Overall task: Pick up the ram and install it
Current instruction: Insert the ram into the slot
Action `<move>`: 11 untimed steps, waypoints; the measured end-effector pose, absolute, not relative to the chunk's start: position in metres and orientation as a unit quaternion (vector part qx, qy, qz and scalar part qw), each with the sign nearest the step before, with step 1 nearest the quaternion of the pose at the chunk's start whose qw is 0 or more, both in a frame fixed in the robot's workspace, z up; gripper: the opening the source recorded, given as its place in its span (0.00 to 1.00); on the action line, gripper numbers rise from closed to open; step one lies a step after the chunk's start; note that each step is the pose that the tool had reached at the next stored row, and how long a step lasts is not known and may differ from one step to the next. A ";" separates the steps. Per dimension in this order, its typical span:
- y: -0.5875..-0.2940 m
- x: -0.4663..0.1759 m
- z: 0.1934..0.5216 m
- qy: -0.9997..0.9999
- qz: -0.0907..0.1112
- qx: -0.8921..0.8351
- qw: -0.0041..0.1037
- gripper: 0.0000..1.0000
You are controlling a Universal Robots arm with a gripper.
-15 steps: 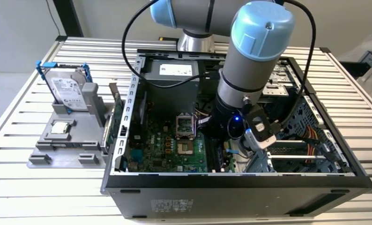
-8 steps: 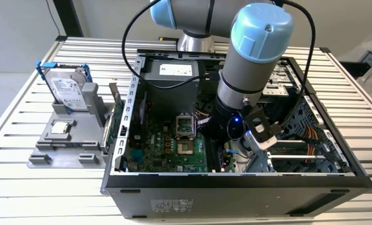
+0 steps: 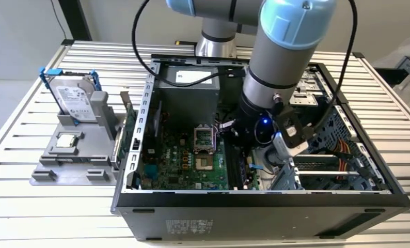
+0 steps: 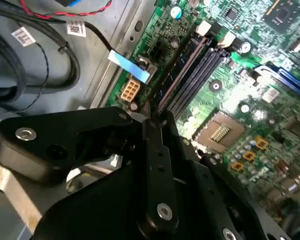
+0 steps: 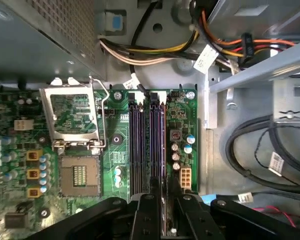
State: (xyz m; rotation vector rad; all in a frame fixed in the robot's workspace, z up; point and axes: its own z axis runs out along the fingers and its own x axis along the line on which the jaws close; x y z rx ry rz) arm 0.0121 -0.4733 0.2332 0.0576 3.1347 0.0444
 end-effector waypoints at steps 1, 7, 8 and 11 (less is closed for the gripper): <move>-0.473 0.012 0.238 1.000 0.014 0.018 0.003 1.00; -0.473 0.012 0.255 1.000 0.015 0.018 0.003 1.00; -0.473 0.012 0.255 1.000 0.015 0.018 0.003 1.00; -0.473 0.012 0.255 1.000 0.018 0.018 0.003 0.00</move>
